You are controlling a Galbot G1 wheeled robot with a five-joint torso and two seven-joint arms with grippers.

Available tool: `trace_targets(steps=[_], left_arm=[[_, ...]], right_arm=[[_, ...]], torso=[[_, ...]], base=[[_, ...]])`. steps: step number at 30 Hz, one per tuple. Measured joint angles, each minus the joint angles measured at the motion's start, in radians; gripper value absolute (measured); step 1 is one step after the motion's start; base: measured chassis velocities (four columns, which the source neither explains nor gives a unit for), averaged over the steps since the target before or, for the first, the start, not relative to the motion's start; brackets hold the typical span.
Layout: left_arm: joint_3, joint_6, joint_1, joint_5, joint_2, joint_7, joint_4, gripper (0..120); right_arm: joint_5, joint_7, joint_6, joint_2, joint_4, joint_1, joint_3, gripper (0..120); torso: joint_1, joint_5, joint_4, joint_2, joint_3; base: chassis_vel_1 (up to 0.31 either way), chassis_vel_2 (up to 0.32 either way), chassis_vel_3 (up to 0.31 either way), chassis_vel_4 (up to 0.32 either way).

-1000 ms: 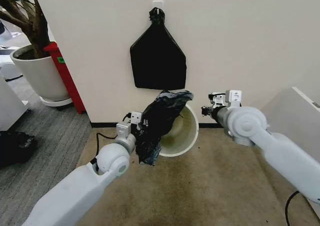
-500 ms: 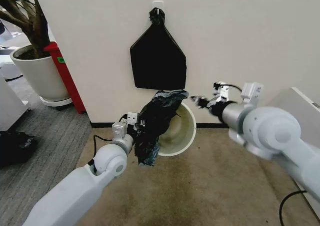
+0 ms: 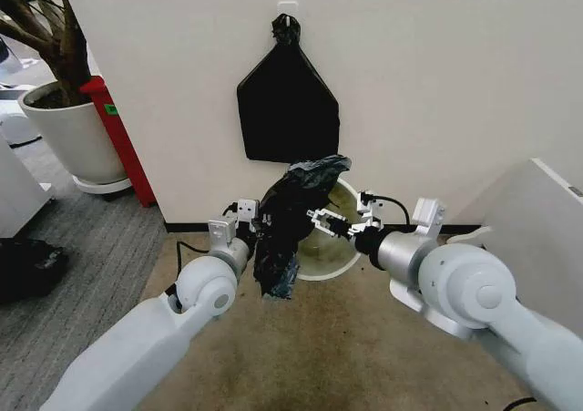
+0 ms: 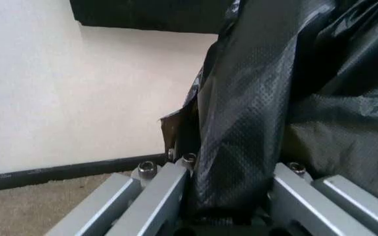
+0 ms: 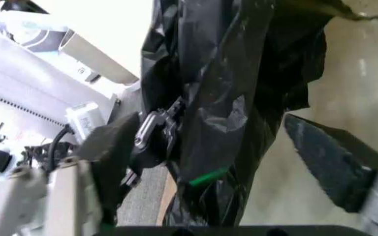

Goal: Place the garbage bag over the trash bin.

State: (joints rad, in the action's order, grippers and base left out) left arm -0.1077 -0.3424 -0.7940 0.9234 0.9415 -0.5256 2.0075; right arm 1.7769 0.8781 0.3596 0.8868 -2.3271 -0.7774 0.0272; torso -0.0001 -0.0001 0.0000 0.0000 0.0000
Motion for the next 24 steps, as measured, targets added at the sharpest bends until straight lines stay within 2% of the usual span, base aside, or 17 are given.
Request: trace_targets(steps=[1,5,11,17,18,23,24], left_arm=[[0.0,0.0,0.0,0.0,-0.003,0.0,0.003,0],[0.0,-0.001,0.0,0.0,-0.01,0.0,0.01,0],[0.0,-0.002,-0.004,0.0,-0.017,0.001,0.02,0],[0.007,-0.002,-0.008,0.006,-0.032,0.002,0.038,0],[0.007,-0.002,-0.008,0.006,-0.032,0.002,0.038,0],[0.034,-0.002,-0.026,0.017,-0.043,0.004,0.045,0],[0.037,-0.002,-0.028,0.019,-0.043,0.004,0.045,0]], right_arm=[[0.001,0.003,-0.007,0.012,0.007,0.003,-0.004,88],[0.001,0.006,-0.03,0.039,0.027,0.021,-0.019,98],[-0.003,0.011,-0.06,0.093,0.08,0.064,-0.059,100],[-0.018,0.022,-0.088,0.153,0.137,0.102,-0.107,77],[-0.018,0.022,-0.088,0.153,0.137,0.102,-0.107,77],[-0.022,0.032,-0.109,0.165,0.146,0.107,-0.121,54],[-0.022,0.032,-0.11,0.164,0.146,0.106,-0.121,53]], torso=[[0.0,0.0,-0.0001,0.0,0.0],[0.0,-0.0001,0.0,0.0,0.0],[0.0,-0.0001,0.0001,0.0,0.0],[0.0,0.0,0.0,0.0,0.0],[0.0,0.0,0.0,0.0,0.0],[0.0,-0.0001,0.0,0.0,0.0],[0.0,-0.0001,0.0,0.0,0.0]], base=[[0.0,0.0,0.0,0.0],[0.0,0.0,0.0,0.0],[0.0,0.0,0.0,0.0],[0.0,0.0,0.0,0.0],[0.0,0.0,0.0,0.0],[0.0,0.0,0.0,0.0],[0.0,0.0,0.0,0.0]])
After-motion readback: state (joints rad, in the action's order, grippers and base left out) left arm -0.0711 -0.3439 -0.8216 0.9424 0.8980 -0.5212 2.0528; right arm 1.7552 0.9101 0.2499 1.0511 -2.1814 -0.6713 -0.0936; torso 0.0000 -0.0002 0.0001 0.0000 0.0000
